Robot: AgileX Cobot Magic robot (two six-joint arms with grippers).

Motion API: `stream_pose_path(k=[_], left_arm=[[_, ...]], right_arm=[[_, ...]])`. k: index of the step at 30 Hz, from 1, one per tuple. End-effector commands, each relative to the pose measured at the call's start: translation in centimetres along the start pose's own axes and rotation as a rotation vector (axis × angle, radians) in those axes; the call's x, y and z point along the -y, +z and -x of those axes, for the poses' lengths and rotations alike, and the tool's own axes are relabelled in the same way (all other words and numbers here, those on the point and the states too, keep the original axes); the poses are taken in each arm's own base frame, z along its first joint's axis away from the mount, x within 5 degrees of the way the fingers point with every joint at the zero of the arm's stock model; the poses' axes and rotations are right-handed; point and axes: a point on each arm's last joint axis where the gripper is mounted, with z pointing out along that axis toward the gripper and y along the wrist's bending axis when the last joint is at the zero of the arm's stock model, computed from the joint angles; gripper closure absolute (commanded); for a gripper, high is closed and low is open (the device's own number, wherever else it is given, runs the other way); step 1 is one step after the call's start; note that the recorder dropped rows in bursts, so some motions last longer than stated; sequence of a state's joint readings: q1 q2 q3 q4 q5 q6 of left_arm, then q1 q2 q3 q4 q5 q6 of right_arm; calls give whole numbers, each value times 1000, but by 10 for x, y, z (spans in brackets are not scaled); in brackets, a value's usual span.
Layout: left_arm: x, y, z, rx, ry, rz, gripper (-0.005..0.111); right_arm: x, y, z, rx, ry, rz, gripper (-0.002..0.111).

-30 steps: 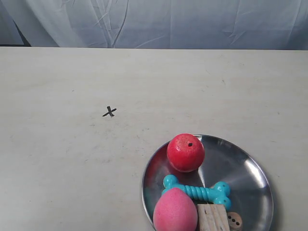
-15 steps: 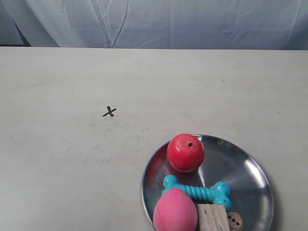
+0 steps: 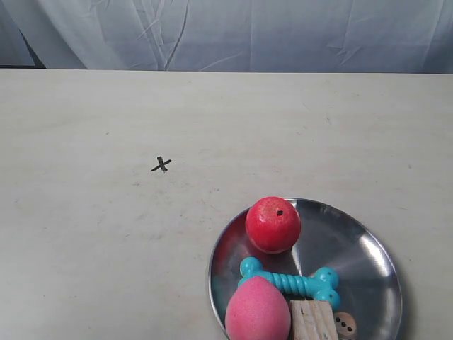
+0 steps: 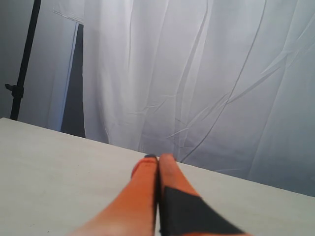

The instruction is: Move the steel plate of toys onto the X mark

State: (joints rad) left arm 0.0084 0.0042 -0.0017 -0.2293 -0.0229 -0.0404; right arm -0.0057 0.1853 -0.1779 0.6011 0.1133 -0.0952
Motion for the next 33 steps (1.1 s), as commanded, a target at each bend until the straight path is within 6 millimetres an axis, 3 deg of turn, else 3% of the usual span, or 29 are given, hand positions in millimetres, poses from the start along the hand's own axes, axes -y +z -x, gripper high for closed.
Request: stream_pose_path(k=[1,6,12,14,16,19,23,26,31,33], left_arm=[[0,0,1,17,0,-2,107],[0,0,1,17,0,-2,107],[0,-2,18,202,-29,-10,107],[-1,-6,31,351,-136,-15,107],[-7,-13,45,528,-388,-28,107],[-8,-12,48,521,-503,-26,107],[9,7,55,280,-257,-48,107],[22,26,77,224,-132,-86,107],[46,76,106,4,-48,-160,107],[55,104,104,-117,-73,-180,107]], right_arm=[[-7,15,4,-246,-169,-41,108],[-7,42,18,-549,-174,-221,108],[-10,64,32,-693,-174,-317,108],[-8,71,29,-755,-168,-338,108],[-6,78,24,-844,-171,-343,108],[-8,87,17,-960,-157,-320,108],[-14,96,16,-1007,-143,-252,108],[-20,98,18,-1030,-135,-202,108],[-32,96,17,-1068,-97,-80,108],[-31,96,17,-1070,-122,-69,108]])
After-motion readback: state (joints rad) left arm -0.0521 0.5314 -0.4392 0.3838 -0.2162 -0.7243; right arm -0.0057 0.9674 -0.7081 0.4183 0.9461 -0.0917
